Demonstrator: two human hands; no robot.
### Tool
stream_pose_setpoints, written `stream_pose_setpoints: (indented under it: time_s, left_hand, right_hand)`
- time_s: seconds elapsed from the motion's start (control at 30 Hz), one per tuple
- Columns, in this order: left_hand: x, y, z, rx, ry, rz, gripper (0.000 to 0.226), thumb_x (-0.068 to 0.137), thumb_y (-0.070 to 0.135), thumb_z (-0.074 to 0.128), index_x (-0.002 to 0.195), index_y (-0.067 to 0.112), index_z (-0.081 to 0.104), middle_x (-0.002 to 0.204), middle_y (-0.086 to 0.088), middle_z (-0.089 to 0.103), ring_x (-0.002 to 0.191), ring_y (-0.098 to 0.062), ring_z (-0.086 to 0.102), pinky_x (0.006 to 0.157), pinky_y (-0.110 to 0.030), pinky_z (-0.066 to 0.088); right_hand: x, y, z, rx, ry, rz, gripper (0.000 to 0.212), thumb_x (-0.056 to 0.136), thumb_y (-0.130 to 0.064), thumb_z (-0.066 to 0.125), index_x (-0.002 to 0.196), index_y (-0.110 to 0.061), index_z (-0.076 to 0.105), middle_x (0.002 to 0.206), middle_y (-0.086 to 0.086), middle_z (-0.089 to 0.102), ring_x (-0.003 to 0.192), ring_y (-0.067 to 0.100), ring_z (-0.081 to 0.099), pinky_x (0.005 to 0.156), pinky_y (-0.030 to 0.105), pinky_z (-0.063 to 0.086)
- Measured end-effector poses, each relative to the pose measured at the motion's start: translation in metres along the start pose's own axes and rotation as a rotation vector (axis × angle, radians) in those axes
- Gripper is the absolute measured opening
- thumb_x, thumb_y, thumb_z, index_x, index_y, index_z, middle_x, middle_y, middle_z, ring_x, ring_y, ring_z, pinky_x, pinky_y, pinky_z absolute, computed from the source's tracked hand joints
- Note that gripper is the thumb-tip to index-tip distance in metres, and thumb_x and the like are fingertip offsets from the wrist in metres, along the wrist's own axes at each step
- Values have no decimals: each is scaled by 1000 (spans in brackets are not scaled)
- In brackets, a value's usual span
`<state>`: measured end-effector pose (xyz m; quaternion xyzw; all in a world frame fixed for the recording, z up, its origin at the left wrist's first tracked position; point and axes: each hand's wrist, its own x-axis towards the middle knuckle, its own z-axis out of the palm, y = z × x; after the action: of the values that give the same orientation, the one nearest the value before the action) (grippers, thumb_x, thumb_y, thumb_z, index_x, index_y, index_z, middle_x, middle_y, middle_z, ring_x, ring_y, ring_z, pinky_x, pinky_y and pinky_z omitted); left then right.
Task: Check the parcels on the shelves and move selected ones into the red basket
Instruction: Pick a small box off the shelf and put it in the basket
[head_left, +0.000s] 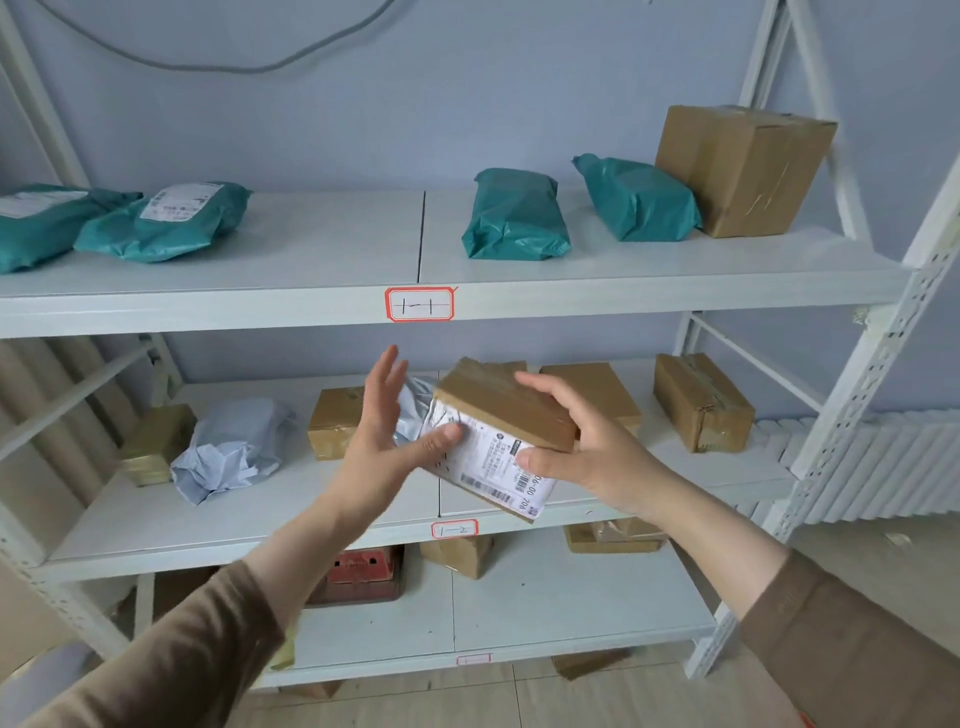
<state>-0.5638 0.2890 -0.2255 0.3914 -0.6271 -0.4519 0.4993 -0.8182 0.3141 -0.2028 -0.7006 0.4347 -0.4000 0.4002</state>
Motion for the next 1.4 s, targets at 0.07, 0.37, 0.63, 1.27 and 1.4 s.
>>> stream_pose_setpoints:
  time_s: [0.07, 0.37, 0.63, 1.27, 1.4]
  left_hand:
    - [10, 2, -8, -35, -155, -61, 119, 60, 57, 96, 157, 54, 27, 163, 7, 44, 151, -12, 41, 129, -45, 27]
    - [8, 1, 28, -513, -23, -285, 62, 85, 29, 75, 143, 14, 60, 131, -13, 73, 108, -23, 71, 107, -50, 54]
    - [4, -6, 63, -696, 5, -312, 79, 86, 28, 76, 155, 9, 43, 137, -6, 71, 127, -20, 67, 117, -47, 46]
    - [23, -21, 83, -424, -205, -241, 74, 93, 27, 67, 161, 28, 39, 148, 0, 64, 138, -15, 58, 126, -48, 32]
    - [32, -33, 119, -438, -271, -296, 71, 92, 29, 69, 159, 32, 43, 146, 3, 65, 137, -15, 58, 126, -49, 30]
  right_hand:
    - [3, -3, -9, -69, -96, 5, 85, 73, -42, 82, 148, -48, 43, 149, -15, 51, 134, 4, 53, 119, 44, 40]
    - [21, -13, -1, 365, 383, 94, 92, 84, -63, 69, 161, -40, 24, 166, -8, 33, 142, 6, 40, 118, 37, 32]
    - [29, 5, 34, 514, 231, 68, 54, 93, -26, 69, 144, -29, 51, 134, -1, 71, 123, 24, 68, 105, 47, 53]
    - [-5, 42, -13, 588, 468, 190, 54, 93, -24, 72, 141, -13, 51, 127, 7, 74, 119, 24, 71, 104, 48, 55]
    - [-28, 59, -31, 596, 587, 241, 51, 94, -22, 72, 138, -12, 49, 127, 11, 74, 116, 24, 72, 96, 43, 59]
